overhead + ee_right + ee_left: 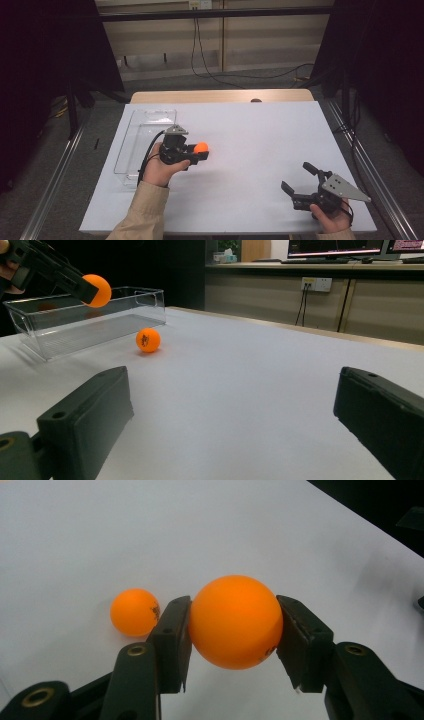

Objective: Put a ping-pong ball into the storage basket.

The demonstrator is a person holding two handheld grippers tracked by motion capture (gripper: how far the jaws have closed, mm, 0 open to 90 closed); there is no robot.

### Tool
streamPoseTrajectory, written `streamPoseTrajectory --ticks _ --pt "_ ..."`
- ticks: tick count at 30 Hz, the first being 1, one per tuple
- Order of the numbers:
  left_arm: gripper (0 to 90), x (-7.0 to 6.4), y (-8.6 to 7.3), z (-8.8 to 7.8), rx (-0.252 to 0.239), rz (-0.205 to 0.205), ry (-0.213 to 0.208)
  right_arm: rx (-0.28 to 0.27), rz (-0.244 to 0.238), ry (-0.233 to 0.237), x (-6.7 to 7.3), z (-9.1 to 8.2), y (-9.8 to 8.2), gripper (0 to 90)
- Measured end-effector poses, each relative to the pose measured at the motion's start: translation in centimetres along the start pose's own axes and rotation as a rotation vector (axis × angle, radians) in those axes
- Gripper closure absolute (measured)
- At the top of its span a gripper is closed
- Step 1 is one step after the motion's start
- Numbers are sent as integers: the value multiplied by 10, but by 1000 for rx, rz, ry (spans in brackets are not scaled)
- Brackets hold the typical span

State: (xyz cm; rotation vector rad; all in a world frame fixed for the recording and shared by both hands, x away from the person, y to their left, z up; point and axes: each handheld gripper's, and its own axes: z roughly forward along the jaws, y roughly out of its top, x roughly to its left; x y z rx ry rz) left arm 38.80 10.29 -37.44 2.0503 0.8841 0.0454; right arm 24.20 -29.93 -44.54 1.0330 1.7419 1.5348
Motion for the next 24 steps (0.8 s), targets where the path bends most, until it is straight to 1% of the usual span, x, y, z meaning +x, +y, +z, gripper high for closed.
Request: streamPoseTrajectory --ticks 24 --pt "509 5 0 -4 4 -8 17 4 -6 -1 0 0 0 16"
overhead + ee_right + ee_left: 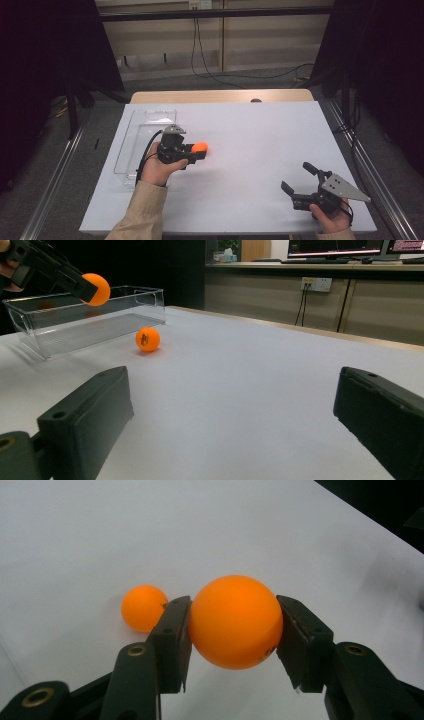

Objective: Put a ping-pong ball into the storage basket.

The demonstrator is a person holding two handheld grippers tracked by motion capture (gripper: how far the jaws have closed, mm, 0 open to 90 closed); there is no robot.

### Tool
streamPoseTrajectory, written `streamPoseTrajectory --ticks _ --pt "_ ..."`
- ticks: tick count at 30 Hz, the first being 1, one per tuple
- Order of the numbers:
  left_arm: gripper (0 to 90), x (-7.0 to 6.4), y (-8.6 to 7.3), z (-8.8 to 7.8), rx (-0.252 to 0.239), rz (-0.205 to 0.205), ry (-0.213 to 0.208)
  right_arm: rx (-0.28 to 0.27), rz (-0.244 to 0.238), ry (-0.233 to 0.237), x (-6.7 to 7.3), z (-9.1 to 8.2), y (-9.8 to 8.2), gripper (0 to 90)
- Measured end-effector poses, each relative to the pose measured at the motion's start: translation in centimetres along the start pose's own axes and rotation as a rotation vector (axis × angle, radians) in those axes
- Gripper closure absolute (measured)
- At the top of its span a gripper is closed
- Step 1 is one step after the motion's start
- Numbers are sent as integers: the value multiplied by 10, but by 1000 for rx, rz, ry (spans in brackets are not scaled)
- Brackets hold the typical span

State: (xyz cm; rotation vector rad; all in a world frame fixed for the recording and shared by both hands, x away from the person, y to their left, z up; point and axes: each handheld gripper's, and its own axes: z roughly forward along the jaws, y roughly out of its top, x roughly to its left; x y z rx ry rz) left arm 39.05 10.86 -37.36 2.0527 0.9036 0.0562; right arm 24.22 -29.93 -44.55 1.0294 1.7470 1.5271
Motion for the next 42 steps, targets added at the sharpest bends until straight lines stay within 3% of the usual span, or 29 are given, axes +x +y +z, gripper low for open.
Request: streamPoseTrajectory --ticks 42 --pt "509 15 -1 -12 -10 -24 61 -2 2 -1 0 -2 0 17"
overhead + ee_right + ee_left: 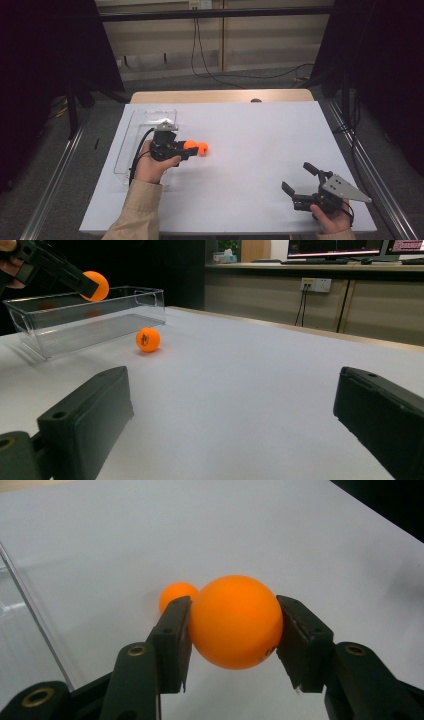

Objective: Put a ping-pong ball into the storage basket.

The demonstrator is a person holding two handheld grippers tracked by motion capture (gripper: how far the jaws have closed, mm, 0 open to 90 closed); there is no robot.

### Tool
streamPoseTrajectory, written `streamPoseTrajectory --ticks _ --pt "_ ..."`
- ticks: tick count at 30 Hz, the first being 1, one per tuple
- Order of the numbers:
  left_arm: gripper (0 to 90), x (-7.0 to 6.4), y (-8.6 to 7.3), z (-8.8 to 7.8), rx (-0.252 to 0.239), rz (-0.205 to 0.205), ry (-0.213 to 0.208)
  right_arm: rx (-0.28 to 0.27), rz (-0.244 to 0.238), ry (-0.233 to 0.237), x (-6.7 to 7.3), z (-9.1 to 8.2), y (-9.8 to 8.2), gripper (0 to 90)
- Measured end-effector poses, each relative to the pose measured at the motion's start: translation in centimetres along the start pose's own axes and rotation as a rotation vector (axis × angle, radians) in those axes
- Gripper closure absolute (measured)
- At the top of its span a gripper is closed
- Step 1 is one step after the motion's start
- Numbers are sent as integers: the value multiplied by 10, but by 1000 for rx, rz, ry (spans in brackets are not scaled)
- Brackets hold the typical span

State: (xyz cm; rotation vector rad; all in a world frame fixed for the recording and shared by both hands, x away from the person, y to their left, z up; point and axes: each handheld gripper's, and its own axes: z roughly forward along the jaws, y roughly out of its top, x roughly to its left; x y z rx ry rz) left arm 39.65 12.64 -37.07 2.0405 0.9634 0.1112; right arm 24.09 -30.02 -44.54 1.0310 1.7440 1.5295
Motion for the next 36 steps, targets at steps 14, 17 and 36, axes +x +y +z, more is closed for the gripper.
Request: streamPoseTrajectory --ticks 14,17,36 --pt "509 6 -1 -3 4 -8 17 1 2 0 0 1 0 17" --pt "509 7 -1 -4 3 -13 20 1 2 0 0 1 0 16" --pt "509 12 -1 -10 -9 -20 46 0 -2 0 0 1 0 16"
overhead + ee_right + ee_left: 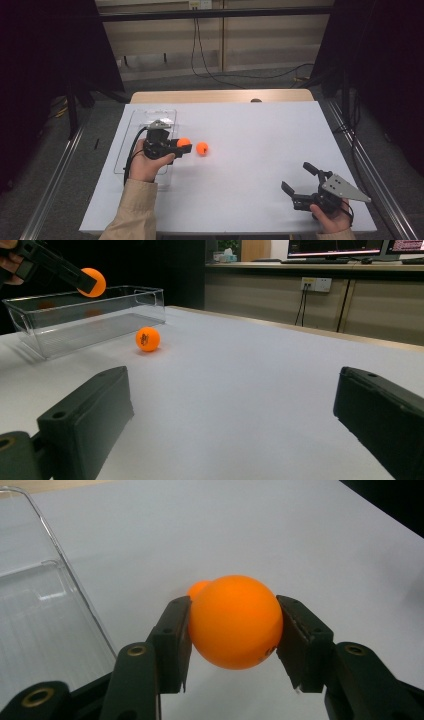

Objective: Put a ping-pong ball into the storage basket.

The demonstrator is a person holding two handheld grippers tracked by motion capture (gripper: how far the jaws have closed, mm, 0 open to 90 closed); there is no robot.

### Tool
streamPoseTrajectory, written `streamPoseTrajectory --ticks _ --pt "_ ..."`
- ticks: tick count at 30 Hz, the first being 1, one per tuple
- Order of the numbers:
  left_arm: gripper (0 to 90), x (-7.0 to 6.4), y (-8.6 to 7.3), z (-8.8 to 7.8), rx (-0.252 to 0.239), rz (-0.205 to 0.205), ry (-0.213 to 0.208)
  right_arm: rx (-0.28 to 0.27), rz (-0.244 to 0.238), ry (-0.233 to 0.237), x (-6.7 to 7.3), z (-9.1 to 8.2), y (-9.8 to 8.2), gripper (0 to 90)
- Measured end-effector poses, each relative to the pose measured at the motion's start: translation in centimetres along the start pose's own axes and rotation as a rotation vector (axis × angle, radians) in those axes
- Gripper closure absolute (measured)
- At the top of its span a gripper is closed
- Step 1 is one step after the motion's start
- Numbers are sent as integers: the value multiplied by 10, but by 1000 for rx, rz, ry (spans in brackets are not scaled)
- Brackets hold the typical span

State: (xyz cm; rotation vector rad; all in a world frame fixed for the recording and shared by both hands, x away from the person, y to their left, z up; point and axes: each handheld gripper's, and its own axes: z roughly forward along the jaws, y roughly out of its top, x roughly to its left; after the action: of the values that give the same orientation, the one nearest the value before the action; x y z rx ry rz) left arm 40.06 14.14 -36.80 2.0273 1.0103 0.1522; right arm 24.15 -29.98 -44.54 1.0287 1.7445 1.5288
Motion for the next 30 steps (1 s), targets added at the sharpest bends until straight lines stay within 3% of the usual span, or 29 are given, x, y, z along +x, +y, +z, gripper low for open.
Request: streamPoseTrajectory --ticks 30 --pt "509 7 1 -9 -7 -10 16 0 3 0 0 0 0 16"
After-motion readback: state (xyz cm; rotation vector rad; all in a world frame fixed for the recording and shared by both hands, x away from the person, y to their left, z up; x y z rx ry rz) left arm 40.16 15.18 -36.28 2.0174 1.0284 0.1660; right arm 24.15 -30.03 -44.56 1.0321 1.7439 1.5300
